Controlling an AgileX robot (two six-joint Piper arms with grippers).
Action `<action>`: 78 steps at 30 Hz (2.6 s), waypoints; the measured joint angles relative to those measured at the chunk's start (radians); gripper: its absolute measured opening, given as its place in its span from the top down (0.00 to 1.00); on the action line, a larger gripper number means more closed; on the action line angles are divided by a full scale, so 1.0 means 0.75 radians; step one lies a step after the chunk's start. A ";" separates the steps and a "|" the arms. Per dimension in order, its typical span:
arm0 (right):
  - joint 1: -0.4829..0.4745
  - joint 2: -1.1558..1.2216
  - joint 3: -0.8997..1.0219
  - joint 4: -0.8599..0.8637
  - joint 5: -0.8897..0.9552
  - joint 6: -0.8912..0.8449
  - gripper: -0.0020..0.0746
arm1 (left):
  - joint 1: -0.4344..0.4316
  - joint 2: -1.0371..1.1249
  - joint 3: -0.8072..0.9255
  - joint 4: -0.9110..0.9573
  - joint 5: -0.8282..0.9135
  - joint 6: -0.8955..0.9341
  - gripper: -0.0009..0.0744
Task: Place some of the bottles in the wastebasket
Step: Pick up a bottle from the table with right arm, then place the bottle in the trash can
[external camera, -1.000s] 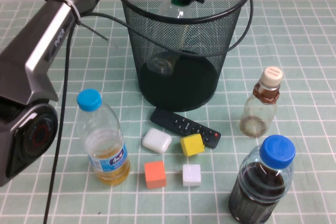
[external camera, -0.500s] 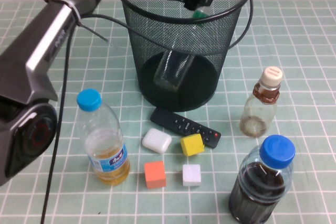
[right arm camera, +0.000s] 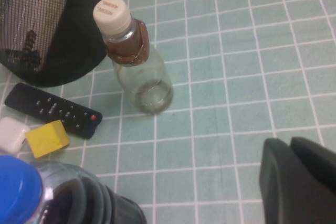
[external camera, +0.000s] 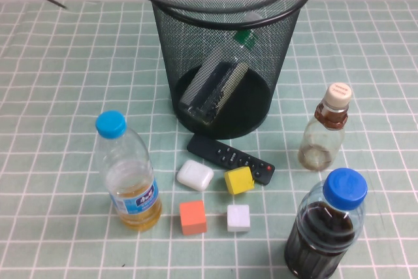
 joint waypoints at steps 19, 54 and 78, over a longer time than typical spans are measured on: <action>0.055 0.757 -0.543 0.402 0.063 -0.576 0.98 | 0.000 -1.058 1.006 0.260 -0.046 -0.129 0.99; 0.465 1.318 -0.583 0.223 -0.503 -0.629 0.37 | 0.000 -2.500 3.385 -0.089 -1.347 -0.169 0.99; 0.465 1.280 -0.953 -0.402 -0.093 -0.023 0.61 | 0.000 -2.500 3.388 -0.092 -1.327 -0.164 0.99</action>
